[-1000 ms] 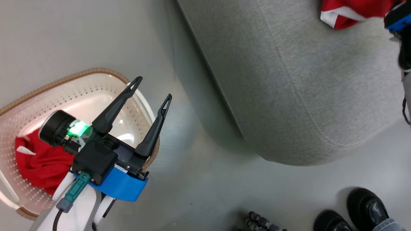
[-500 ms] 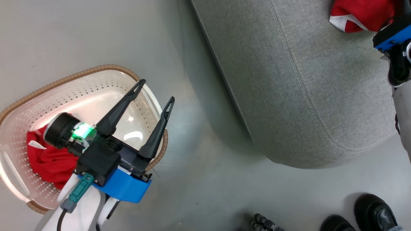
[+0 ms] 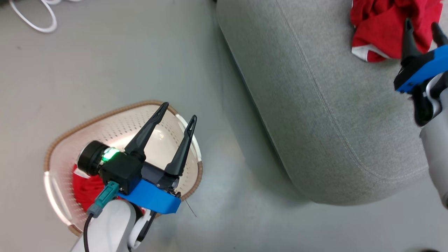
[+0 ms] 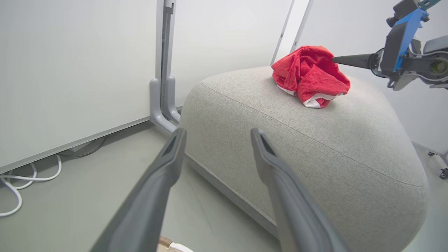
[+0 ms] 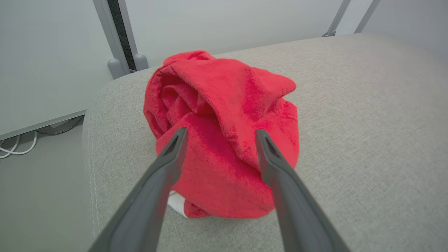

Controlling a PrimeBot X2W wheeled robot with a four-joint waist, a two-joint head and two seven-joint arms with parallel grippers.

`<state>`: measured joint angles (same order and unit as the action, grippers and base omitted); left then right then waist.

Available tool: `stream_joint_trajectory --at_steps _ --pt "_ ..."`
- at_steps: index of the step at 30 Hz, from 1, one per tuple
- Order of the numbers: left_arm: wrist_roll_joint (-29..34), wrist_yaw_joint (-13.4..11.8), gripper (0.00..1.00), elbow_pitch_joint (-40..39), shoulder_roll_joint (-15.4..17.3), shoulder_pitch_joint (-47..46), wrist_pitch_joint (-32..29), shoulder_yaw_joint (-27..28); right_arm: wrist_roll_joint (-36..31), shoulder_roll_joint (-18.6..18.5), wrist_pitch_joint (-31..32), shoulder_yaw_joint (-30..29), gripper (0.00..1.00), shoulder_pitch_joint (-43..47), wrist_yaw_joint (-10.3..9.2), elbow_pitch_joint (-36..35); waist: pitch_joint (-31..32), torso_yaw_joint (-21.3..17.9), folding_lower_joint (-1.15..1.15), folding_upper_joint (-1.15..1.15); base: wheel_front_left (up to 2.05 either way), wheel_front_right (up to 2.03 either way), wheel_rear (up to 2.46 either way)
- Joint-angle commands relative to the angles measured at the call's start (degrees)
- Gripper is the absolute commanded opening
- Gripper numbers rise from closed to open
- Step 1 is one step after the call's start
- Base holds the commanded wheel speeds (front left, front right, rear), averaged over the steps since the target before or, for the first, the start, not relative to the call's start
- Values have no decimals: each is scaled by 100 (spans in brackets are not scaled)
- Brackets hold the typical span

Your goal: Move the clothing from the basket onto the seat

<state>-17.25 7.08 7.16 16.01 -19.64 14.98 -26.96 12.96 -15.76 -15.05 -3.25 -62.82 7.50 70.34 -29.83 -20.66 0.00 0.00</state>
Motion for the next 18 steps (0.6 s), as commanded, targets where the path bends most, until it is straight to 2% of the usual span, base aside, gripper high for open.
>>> stream_joint_trajectory --at_steps 1,9,18 --pt "-44 8 100 62 -80 100 27 83 -80 47 -22 87 100 184 0 -45 466 234 0 0 0 0 0" --pt "-198 33 100 433 -524 647 31 545 -231 221 -22 681 100 889 -1 -311 1445 578 0 0 0 0 0" --pt "-194 49 100 865 -918 1432 33 1170 162 307 -22 1256 100 1983 -1 -925 2600 1019 0 0 0 0 0"
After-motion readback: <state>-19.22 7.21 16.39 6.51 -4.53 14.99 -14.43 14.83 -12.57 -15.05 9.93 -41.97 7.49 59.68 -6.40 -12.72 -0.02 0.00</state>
